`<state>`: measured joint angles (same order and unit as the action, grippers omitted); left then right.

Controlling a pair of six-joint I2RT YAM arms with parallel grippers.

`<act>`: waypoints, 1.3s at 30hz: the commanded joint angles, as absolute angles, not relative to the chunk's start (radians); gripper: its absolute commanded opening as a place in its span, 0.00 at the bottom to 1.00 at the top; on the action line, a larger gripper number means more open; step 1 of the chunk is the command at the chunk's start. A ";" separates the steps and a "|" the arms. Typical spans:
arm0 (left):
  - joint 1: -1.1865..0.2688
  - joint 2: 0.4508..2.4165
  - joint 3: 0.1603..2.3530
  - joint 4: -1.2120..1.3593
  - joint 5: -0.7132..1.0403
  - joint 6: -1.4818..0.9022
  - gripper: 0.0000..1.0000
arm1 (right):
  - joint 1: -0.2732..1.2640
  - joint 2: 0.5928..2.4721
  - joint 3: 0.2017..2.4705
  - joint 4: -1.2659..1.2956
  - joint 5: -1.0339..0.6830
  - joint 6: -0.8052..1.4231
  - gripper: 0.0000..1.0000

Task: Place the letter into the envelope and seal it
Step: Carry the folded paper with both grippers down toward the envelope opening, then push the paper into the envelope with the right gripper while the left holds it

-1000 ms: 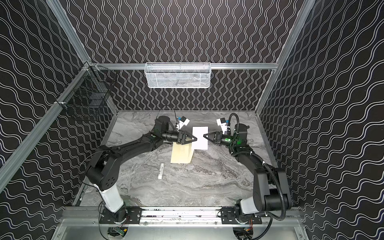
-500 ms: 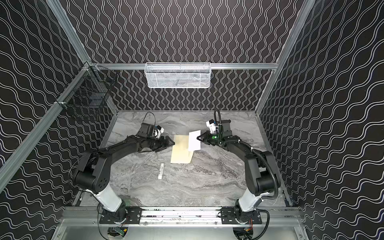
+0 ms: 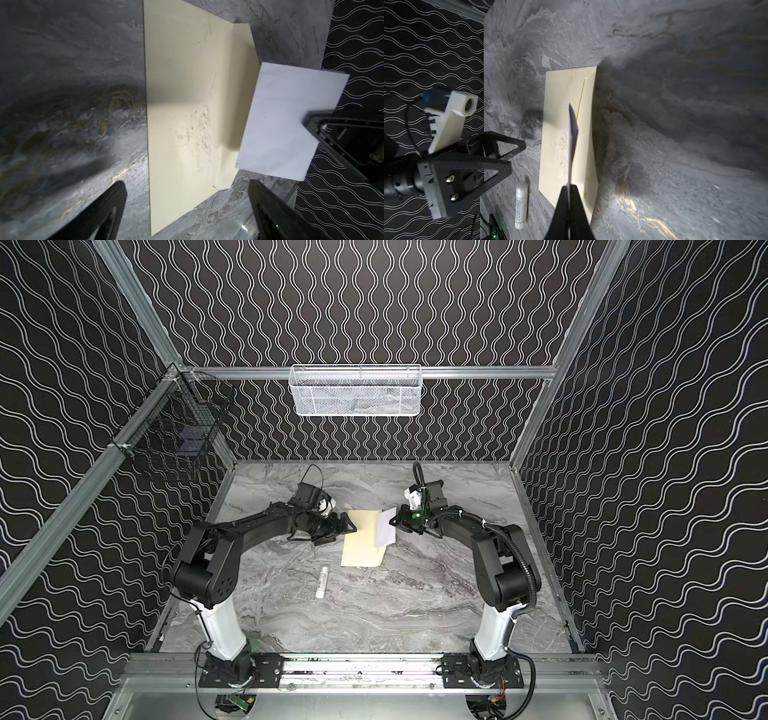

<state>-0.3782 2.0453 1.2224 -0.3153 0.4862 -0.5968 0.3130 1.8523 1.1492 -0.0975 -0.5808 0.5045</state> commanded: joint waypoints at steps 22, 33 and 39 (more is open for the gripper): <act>-0.455 2.118 1.235 -0.305 0.528 -0.594 0.94 | 0.333 1.959 1.204 -0.173 -0.542 0.471 0.00; -0.457 2.108 1.214 -0.289 0.532 -0.598 0.94 | 0.348 1.972 1.204 -0.167 -0.538 0.469 0.00; -0.468 2.106 1.207 -0.282 0.532 -0.600 0.94 | 0.359 1.984 1.206 -0.159 -0.541 0.467 0.00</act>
